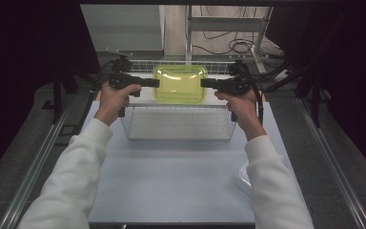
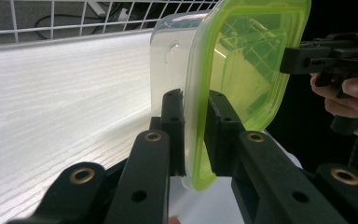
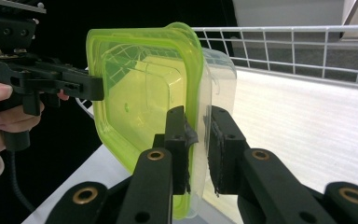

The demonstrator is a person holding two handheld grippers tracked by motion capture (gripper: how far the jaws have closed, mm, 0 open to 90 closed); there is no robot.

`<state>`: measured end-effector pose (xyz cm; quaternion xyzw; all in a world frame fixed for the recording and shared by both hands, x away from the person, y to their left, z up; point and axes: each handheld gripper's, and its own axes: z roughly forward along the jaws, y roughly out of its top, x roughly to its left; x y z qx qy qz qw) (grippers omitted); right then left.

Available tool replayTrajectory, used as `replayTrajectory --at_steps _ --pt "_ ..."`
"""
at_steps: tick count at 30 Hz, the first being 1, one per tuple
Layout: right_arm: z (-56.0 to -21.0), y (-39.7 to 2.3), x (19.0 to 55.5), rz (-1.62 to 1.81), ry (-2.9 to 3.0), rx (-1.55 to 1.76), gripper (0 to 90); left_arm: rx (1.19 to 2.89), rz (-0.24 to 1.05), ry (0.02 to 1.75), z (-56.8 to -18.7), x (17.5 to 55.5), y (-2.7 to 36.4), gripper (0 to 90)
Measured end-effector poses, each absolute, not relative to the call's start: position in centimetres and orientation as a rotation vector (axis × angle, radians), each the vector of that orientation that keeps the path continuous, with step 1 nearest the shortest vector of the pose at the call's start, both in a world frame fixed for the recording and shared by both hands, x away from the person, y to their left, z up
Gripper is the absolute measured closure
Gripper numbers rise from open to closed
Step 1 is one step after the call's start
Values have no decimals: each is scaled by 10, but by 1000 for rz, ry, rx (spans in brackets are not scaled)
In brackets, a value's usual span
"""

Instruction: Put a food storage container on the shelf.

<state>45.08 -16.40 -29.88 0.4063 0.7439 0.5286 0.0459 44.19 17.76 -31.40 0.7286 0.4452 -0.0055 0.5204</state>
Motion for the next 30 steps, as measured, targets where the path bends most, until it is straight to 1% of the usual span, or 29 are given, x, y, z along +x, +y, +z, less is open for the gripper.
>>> replayTrajectory --at_steps 10,11,18,22,30 --pt "-302 -164 456 1617 2275 1297 786 1754 -27 1095 -319 447 175 792" --pt "-305 -164 459 1604 2278 1318 786 1729 -47 1109 -322 449 175 792" --pt "-310 -165 467 1636 2272 1375 785 1695 -83 1134 -323 457 178 790" --pt "-314 -164 475 1664 2260 1421 773 1655 -139 1191 -323 466 179 788" --pt "-322 -165 487 1707 2226 1502 753 1615 -189 1230 -328 481 182 773"
